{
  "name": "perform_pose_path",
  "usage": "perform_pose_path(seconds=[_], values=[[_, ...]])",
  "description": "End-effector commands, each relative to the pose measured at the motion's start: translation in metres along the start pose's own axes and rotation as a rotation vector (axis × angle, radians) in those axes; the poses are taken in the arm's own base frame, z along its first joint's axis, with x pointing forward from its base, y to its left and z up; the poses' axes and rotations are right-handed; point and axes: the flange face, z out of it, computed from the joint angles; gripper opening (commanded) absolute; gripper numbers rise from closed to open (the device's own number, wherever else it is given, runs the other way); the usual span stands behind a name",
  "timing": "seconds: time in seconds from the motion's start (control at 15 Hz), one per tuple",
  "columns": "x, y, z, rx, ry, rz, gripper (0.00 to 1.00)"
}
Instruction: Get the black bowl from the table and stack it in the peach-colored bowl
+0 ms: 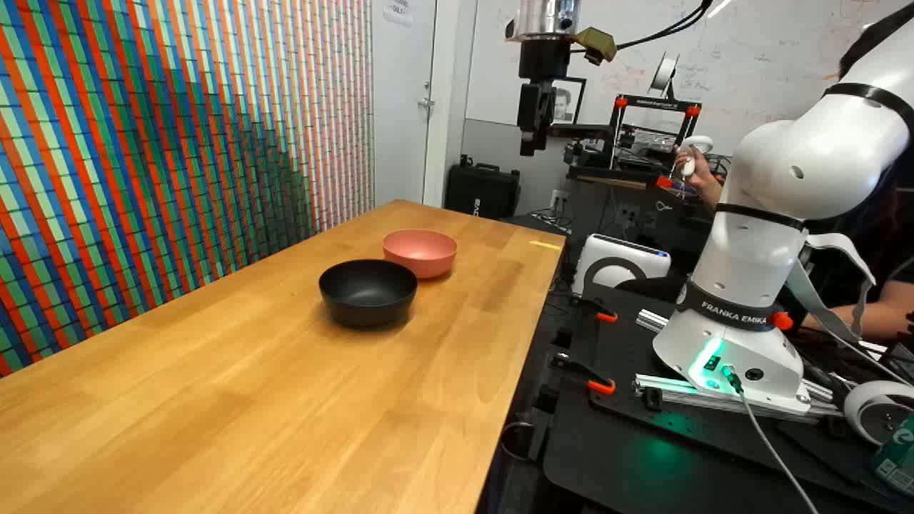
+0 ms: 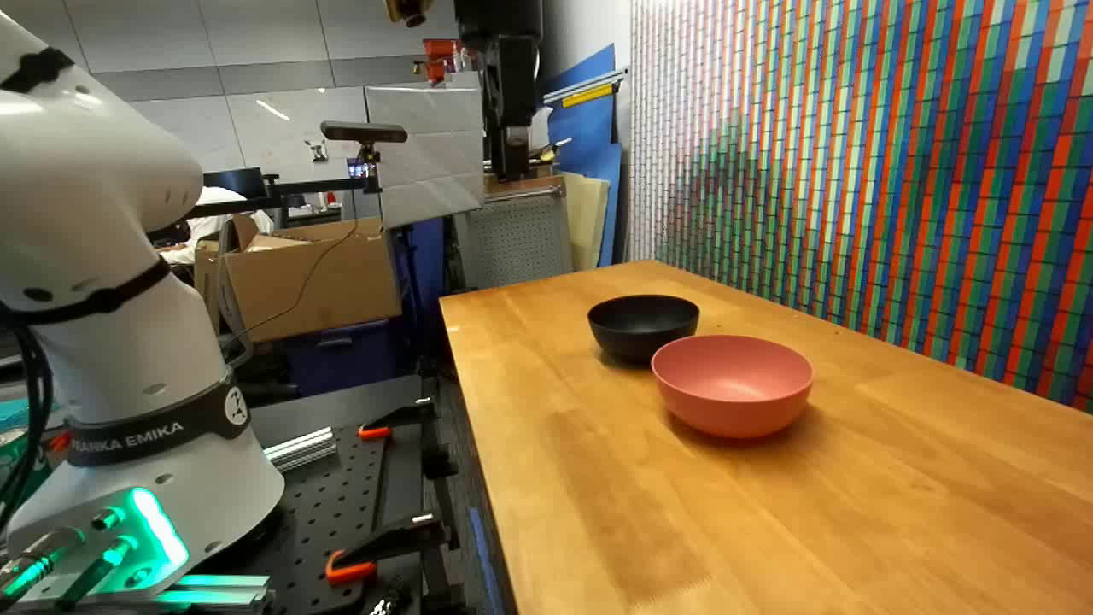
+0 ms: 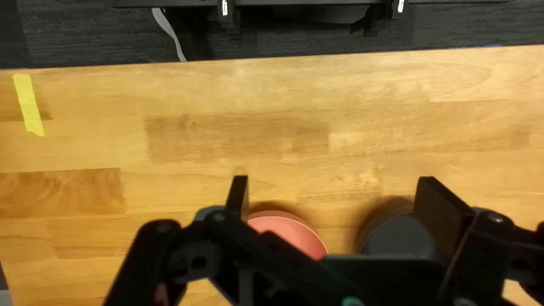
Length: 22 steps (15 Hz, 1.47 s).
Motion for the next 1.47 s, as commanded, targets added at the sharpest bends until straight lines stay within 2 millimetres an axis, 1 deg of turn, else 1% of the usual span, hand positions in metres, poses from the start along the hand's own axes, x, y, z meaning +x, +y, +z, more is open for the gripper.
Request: perform_pose_path(seconds=[0.0,0.47,0.53,0.6,0.73,0.87,0.93,1.07,1.2,1.27,1.4], values=[[0.0,0.0,-0.001,0.0,0.001,0.0,1.0],[0.001,0.0,-0.002,0.0,0.003,0.0,1.0],[0.004,0.002,-0.012,0.0,0.049,-0.011,1.0],[0.011,0.006,-0.028,0.012,0.136,0.018,1.0],[0.027,-0.001,-0.045,0.023,0.245,0.029,1.0],[0.046,-0.023,-0.05,0.03,0.367,0.031,1.0],[0.052,-0.035,-0.049,0.032,0.434,0.024,1.0],[0.061,-0.068,-0.036,0.027,0.511,-0.008,1.0],[0.068,-0.104,-0.012,0.034,0.538,-0.035,1.0],[0.071,-0.122,0.005,0.031,0.54,-0.051,1.0],[0.075,-0.151,0.038,0.015,0.536,-0.092,1.0]])
